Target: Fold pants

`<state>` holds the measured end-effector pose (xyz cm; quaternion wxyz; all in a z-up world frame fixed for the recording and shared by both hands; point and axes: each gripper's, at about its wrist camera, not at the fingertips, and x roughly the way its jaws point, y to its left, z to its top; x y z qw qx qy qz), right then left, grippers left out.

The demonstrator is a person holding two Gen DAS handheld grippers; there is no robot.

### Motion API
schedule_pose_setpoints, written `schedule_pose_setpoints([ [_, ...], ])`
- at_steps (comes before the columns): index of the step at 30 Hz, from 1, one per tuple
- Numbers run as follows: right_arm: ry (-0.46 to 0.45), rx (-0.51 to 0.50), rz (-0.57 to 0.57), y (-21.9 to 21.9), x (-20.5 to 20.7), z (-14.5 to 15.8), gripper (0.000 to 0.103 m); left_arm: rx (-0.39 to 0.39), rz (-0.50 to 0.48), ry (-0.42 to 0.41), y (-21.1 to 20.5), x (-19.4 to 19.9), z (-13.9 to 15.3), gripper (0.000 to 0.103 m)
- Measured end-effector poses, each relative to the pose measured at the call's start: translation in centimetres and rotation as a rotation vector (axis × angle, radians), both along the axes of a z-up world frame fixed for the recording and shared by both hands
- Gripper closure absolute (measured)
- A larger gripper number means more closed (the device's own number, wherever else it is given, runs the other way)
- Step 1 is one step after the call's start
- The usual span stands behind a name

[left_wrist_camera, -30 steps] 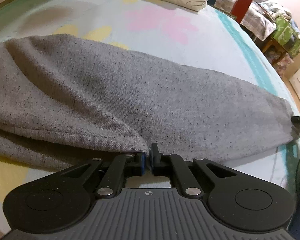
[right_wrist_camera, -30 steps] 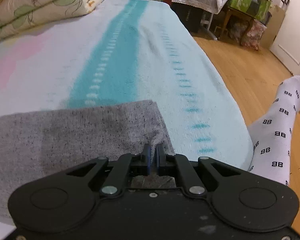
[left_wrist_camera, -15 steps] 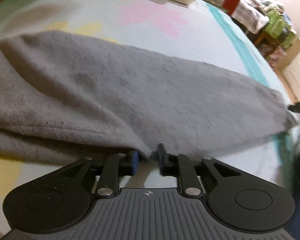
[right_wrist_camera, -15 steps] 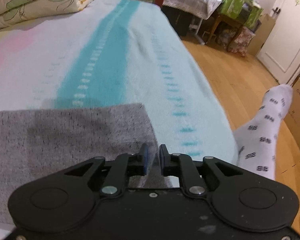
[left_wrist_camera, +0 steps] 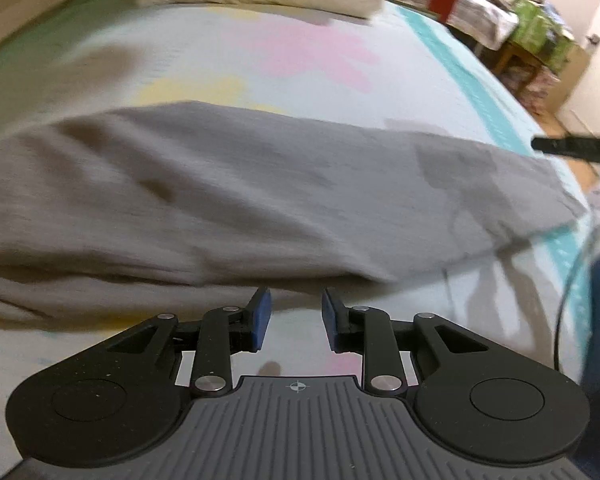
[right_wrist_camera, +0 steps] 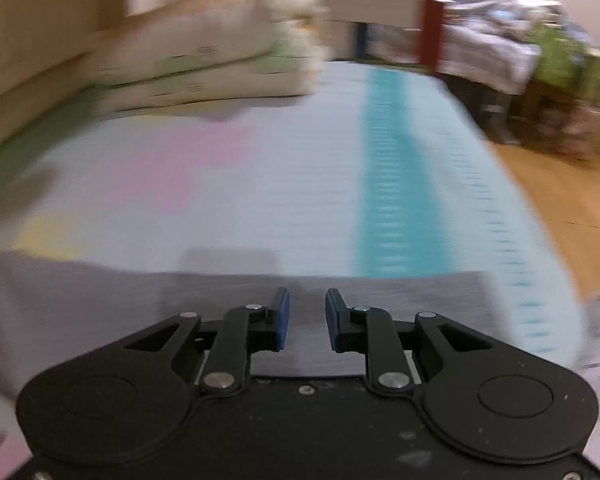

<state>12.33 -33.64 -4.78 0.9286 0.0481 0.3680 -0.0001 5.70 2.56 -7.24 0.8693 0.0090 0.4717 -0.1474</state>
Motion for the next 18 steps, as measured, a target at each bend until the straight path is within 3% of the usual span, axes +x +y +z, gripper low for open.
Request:
schedule_pose_setpoints([
  [6, 0.015, 0.087, 0.273, 12.1, -0.4, -1.2, 0.081, 0.047, 0.133, -0.037, 6.6, 1.6, 1.1, 0.076],
  [12, 0.024, 0.117, 0.505, 22.9, -1.0, -2.4, 0.079, 0.04, 0.238, -0.029, 10.8, 3.4, 1.8, 0.075],
  [18, -0.036, 0.007, 0.659, 31.4, -1.9, -3.8, 0.074, 0.039, 0.283, -0.013, 13.6, 4.7, 1.5, 0.075],
])
